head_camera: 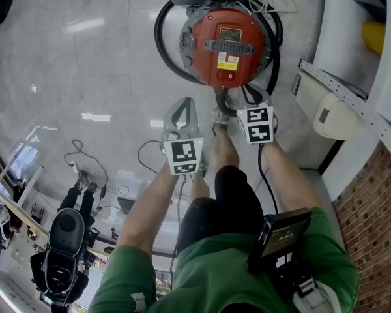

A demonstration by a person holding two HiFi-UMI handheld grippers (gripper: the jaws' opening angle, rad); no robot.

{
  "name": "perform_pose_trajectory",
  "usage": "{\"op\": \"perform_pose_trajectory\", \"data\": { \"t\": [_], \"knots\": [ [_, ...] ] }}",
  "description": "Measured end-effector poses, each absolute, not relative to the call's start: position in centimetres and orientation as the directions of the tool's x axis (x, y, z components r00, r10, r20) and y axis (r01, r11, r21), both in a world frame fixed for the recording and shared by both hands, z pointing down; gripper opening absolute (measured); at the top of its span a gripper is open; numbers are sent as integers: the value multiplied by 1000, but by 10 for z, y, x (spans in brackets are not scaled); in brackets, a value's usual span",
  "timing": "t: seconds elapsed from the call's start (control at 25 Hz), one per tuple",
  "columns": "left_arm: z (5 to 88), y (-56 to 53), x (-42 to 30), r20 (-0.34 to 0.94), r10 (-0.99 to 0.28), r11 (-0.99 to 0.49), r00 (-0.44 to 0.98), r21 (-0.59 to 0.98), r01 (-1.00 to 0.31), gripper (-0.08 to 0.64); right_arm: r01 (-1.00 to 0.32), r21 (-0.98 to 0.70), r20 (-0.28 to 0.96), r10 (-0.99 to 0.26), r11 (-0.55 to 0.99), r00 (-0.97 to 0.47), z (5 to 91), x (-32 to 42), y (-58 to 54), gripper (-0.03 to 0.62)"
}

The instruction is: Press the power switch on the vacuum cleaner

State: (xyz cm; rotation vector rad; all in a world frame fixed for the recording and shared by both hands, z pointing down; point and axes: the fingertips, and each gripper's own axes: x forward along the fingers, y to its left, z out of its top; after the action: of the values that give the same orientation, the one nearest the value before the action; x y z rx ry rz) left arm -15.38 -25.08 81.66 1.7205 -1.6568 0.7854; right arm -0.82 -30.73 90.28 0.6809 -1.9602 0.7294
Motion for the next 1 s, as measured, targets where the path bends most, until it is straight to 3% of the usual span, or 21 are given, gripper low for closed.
{"op": "perform_pose_trajectory", "data": {
  "t": [0.56, 1.0],
  "knots": [
    [761, -224, -139, 726, -686, -55, 37, -1, -999, 8, -685, -154, 808, -309, 712, -502, 811, 0, -269, 31],
    [668, -195, -151, 616, -788, -24, -7, -42, -999, 8, -695, -42, 656, -505, 718, -561, 686, -1, -252, 31]
  ]
}}
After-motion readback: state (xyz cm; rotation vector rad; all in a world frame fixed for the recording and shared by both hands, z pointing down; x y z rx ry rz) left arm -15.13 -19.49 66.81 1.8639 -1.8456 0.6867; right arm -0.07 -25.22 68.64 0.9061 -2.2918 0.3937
